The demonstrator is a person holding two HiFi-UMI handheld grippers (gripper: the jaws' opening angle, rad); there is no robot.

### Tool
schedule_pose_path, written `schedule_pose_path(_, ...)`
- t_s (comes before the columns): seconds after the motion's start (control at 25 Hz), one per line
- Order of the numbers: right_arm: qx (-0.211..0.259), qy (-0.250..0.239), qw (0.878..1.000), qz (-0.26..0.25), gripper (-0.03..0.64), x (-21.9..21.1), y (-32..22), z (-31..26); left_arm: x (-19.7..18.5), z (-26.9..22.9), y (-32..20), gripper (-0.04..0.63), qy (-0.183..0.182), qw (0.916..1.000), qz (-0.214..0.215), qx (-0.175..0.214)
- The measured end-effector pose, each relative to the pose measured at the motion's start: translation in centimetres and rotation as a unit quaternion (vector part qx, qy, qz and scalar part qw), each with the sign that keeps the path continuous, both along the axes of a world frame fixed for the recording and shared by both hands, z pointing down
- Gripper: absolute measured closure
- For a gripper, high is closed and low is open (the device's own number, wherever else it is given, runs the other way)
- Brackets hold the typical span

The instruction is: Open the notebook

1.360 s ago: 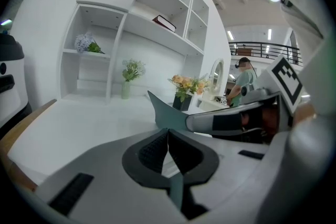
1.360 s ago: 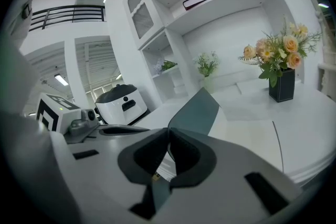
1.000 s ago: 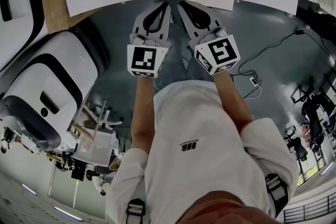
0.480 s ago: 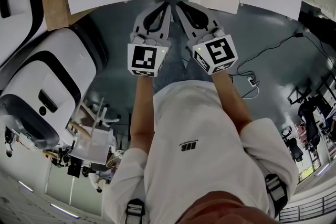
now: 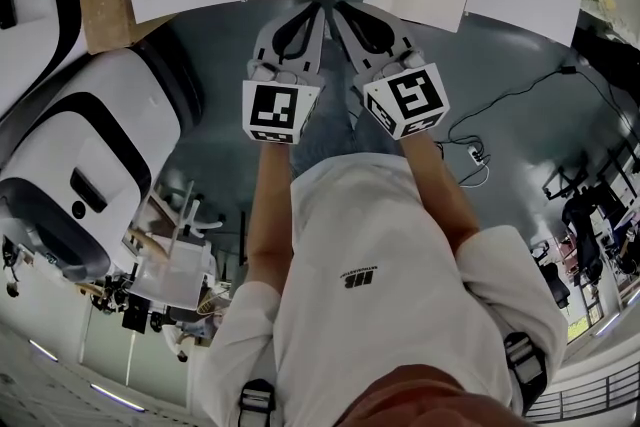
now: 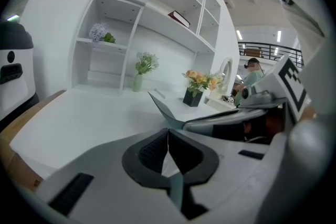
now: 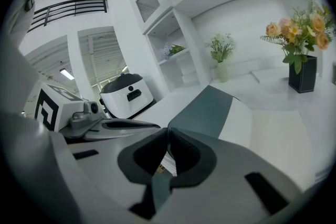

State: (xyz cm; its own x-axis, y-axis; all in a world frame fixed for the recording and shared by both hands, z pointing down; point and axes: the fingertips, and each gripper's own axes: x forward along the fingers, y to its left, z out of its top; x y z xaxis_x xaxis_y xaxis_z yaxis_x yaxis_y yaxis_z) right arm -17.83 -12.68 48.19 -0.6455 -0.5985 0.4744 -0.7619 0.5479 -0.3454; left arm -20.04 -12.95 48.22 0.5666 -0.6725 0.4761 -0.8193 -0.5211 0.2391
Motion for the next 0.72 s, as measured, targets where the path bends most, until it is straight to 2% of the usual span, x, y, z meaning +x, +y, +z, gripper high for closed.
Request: schedule_pose_path(0.72, -0.018, 0.014, 1.000, -0.016, 0.607, -2.0, -0.7, 2.7, -2.3, 2.1, -0.6, 0.595, -0.006, 0.9997, -0.014, -0.018)
